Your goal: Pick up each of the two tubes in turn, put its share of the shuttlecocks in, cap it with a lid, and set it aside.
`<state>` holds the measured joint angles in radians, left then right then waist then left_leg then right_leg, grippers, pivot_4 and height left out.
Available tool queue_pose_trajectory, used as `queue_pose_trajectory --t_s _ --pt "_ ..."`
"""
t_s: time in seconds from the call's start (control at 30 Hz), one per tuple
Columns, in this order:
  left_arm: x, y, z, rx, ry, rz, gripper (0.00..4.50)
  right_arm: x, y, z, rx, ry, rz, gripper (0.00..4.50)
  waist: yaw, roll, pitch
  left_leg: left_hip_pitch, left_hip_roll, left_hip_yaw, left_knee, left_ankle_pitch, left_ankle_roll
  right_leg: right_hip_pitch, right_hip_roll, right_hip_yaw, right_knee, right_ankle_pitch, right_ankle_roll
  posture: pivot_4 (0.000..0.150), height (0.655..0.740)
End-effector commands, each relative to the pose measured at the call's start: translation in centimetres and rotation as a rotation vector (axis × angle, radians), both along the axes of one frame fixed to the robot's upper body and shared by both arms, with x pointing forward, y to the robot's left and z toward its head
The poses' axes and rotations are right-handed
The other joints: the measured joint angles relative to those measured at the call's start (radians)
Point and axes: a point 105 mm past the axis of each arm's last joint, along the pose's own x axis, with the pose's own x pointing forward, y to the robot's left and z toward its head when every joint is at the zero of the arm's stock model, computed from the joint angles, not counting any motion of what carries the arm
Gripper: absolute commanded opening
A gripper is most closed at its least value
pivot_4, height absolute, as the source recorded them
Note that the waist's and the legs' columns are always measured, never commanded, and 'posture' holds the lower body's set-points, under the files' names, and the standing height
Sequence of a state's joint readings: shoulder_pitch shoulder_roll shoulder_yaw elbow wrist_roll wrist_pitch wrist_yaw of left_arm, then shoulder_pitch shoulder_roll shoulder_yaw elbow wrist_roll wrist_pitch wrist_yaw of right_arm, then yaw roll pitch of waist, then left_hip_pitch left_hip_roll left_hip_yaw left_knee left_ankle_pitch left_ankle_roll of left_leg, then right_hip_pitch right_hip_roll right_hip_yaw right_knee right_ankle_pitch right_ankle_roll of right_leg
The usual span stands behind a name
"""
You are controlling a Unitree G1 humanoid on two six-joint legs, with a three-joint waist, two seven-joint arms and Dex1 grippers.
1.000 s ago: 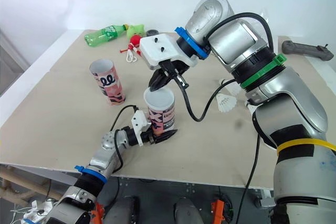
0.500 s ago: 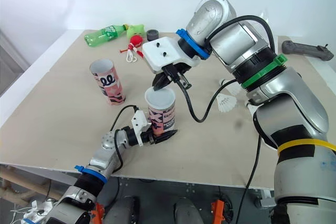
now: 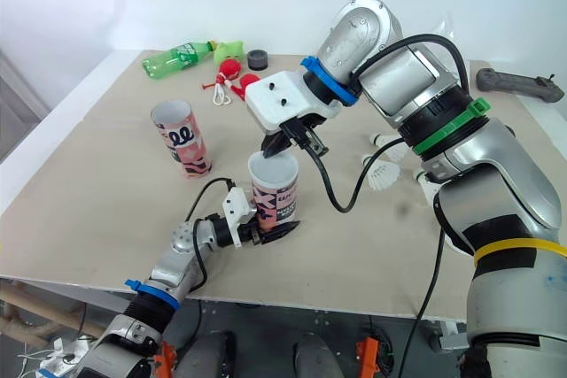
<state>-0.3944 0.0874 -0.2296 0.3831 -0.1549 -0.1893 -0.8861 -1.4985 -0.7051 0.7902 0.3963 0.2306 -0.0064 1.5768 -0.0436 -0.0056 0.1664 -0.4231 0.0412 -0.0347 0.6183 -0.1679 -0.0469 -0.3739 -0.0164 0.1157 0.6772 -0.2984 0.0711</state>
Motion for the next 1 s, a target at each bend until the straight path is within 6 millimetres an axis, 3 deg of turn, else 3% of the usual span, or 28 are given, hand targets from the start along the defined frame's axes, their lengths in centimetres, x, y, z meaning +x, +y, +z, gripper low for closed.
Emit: queue_pose_trajectory --t_s 0.03,0.73,1.0 --pt "-0.6 0.2 -2.7 0.031 0.105 0.011 3.12 -0.1 -0.6 -0.9 -0.061 0.013 0.010 0.09 0.000 0.000 0.000 0.000 0.000 0.000 0.000 0.000 0.000 0.000 0.000 0.000 0.000 0.000 0.000 0.150 0.7400" --pt "-0.6 0.3 -2.6 0.028 0.108 0.003 3.12 -0.6 0.2 2.3 0.173 0.065 0.041 0.09 -0.001 0.000 0.000 0.000 0.000 0.000 -0.001 0.000 0.000 0.000 0.000 0.000 0.000 0.000 0.001 0.150 0.7400" --pt "-0.6 0.2 -2.6 0.029 0.109 0.001 3.12 -0.5 -0.4 1.7 0.140 0.088 -0.004 0.09 -0.001 0.000 0.000 0.000 -0.001 0.000 -0.001 0.000 0.000 0.000 -0.001 0.000 0.000 0.000 0.001 0.150 0.7400"
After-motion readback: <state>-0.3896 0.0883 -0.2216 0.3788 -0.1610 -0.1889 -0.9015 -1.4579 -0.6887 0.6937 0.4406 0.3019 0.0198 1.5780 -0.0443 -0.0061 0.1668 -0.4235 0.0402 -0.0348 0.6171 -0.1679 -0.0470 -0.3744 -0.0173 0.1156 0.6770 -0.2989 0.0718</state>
